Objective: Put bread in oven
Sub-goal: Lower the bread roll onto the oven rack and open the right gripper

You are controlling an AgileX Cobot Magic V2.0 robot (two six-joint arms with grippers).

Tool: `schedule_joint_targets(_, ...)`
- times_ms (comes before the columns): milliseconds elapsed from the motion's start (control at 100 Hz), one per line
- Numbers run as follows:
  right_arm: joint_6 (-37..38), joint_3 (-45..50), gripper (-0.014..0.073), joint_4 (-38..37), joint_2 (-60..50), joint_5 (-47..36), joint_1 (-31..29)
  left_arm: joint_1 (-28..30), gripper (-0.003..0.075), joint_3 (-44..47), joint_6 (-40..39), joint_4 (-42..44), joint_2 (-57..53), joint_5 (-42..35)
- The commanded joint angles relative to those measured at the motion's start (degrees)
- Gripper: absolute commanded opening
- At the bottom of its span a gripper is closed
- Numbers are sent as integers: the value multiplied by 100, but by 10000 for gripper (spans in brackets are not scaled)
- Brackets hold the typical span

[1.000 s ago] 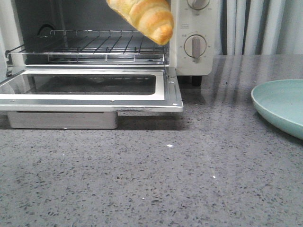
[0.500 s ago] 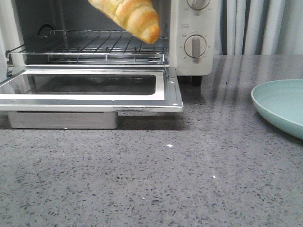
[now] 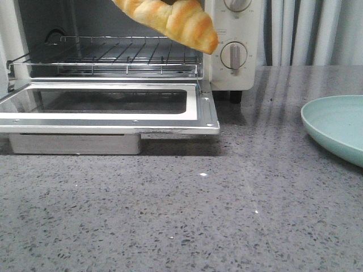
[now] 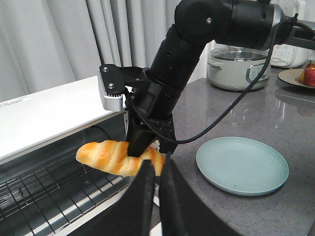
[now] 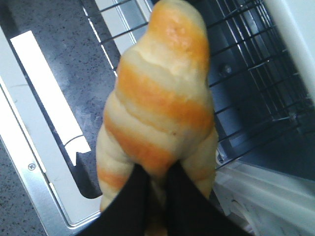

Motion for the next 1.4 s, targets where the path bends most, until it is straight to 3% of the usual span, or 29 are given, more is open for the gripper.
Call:
schedule_joint_targets(0, -207, -220, -73, -68, -264, 75, 41, 5, -20, -176, -9, -192, 78, -342)
schedule_joint_targets(410, -321, -283, -73, -327, -81, -200, 111, 5, -20, -176, -9, -192, 78, -342)
schedule_joint_targets(810, -321, -1047, -73, -384, 339, -214, 178, 5, -20, -176, -9, -192, 78, -342)
schedule_joint_targets(1390, -321, -1054, -73, -566, 504, -600, 230, 5, -20, -176, 1, -192, 78, -342)
